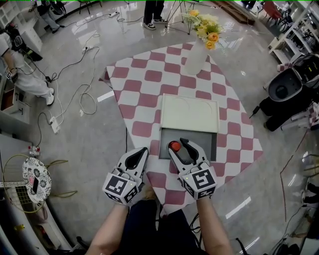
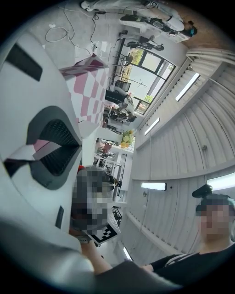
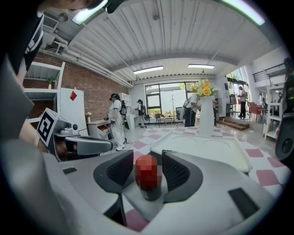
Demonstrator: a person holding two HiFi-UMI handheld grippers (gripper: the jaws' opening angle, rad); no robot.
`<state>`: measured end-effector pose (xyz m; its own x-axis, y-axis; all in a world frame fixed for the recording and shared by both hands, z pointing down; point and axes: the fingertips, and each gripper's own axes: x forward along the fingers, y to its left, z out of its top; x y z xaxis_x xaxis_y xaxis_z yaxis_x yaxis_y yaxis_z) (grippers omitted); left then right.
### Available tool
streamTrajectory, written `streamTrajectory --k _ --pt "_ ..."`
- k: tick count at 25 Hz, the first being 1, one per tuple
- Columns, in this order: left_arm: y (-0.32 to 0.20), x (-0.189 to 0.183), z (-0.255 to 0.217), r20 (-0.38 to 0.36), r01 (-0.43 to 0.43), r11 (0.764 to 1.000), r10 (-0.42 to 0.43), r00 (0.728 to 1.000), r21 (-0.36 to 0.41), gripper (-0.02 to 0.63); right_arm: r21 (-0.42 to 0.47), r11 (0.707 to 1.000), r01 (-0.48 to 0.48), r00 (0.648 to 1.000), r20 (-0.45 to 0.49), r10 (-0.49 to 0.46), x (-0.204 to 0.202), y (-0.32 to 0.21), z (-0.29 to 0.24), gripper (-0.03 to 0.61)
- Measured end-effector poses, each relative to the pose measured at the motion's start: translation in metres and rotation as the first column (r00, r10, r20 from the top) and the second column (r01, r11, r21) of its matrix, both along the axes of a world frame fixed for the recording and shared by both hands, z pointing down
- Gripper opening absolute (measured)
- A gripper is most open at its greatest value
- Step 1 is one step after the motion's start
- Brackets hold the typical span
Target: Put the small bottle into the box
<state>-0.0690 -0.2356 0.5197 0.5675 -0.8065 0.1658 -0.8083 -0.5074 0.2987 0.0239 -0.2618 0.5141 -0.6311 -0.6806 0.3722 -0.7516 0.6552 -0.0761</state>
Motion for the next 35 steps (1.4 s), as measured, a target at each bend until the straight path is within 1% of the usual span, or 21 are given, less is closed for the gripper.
streamTrajectory --k 9,11,15,18,22,31,35 --pt "0.002 0.006 -0.009 0.000 -0.009 1.000 0.009 1.000 0.021 0.002 0.018 1.000 -0.003 1.000 0.027 0.003 0.008 0.010 -0.011 0.195" --pt "0.003 0.007 -0.011 0.002 -0.012 1.000 0.012 1.000 0.026 0.002 0.041 0.999 -0.017 0.999 0.033 0.016 0.011 0.013 -0.016 0.118" --pt "0.004 0.009 -0.017 0.005 -0.015 0.999 0.015 1.000 0.034 0.002 0.082 0.995 -0.049 0.998 0.038 0.046 0.019 0.016 -0.025 0.055" --pt "0.004 0.011 -0.019 0.008 -0.020 0.999 0.020 1.000 0.038 0.002 0.090 0.993 -0.072 0.996 0.054 0.068 0.026 0.017 -0.029 0.007" --pt "0.003 0.012 -0.023 0.008 -0.020 0.999 0.020 1.000 0.048 0.002 0.098 0.991 -0.095 0.993 0.073 0.088 0.033 0.019 -0.034 0.006" --pt "0.003 0.019 -0.039 0.005 -0.028 0.996 0.028 1.000 0.080 0.002 0.111 0.987 -0.120 0.991 0.064 0.113 0.045 0.029 -0.046 0.006" --pt "0.001 0.023 -0.048 0.004 -0.031 0.995 0.031 1.000 0.099 0.002 0.122 0.983 -0.135 0.988 0.086 0.125 0.051 0.031 -0.055 0.005"
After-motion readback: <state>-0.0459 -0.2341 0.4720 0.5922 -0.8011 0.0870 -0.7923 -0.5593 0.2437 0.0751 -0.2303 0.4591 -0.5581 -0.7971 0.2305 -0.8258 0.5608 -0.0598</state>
